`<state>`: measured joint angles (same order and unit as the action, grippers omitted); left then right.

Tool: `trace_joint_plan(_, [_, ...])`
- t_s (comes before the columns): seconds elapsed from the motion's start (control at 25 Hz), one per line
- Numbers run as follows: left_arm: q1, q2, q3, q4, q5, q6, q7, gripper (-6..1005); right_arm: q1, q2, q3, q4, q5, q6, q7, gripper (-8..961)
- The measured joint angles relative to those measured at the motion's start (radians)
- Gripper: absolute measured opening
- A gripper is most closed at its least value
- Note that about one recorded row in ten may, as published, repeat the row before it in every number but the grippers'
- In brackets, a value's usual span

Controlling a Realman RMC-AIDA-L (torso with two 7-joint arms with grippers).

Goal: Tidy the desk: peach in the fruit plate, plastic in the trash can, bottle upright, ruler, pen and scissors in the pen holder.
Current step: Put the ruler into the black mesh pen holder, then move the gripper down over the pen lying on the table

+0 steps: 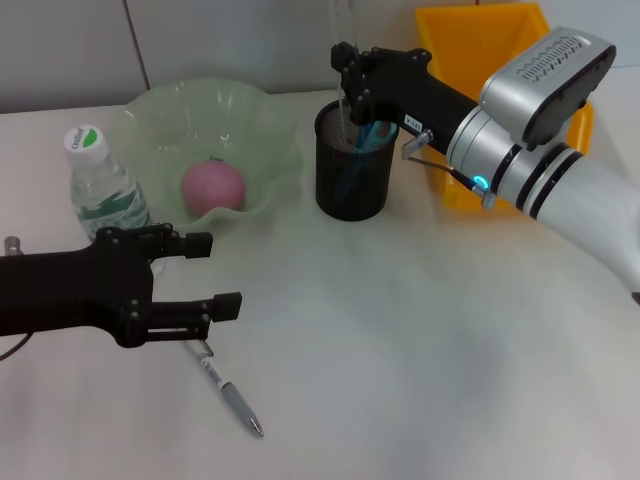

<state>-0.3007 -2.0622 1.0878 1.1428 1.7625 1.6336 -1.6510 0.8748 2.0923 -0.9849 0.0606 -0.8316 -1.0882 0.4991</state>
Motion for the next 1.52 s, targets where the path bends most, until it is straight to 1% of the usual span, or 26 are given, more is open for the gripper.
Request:
trace_joint_plan(0.16, [-0.002, 0.000, -0.008, -0.023, -0.003, 0.001, 0.028, 815, -0.001, 0.000, -0.001, 0.005, 0.000, 0.001, 0.000, 46])
trace_joint_plan(0.48, [0.000, -0.002, -0.012, -0.013, -0.008, 0.006, 0.027, 814, -0.014, 0.000, -0.001, 0.006, 0.000, -0.009, 0.025, 50])
trace_joint_plan(0.72, [-0.003, -0.003, -0.035, -0.008, -0.012, 0.022, 0.025, 814, -0.030, 0.000, 0.007, 0.002, 0.002, -0.025, 0.039, 178])
trace_joint_plan(0.88, [-0.003, -0.003, -0.036, -0.006, -0.018, 0.027, 0.026, 814, -0.044, 0.000, 0.008, 0.001, 0.002, -0.074, 0.039, 263])
trace_joint_plan(1.12, [0.002, -0.003, -0.037, 0.003, -0.019, 0.032, 0.024, 815, -0.048, 0.000, 0.000, -0.001, 0.002, -0.081, 0.047, 476])
trace_joint_plan(1.32, [0.003, -0.003, -0.037, 0.003, -0.022, 0.034, 0.024, 815, -0.070, 0.000, -0.003, -0.023, 0.002, -0.107, 0.088, 684])
trace_joint_plan(1.36, [0.005, -0.003, -0.037, 0.003, -0.025, 0.036, 0.025, 815, -0.087, 0.000, -0.008, -0.043, -0.001, -0.121, 0.125, 699])
trace_joint_plan(1.4, [0.005, -0.004, -0.037, 0.003, -0.026, 0.036, 0.026, 814, -0.087, 0.000, -0.008, -0.043, -0.001, -0.121, 0.125, 714])
trace_joint_plan(1.48, [0.005, -0.004, -0.037, 0.003, -0.026, 0.036, 0.026, 814, -0.128, -0.004, -0.036, -0.092, -0.025, -0.162, 0.222, 744])
trace_joint_plan(1.52, [0.005, -0.004, -0.037, 0.003, -0.026, 0.036, 0.026, 814, -0.128, -0.004, -0.036, -0.092, -0.025, -0.162, 0.222, 759])
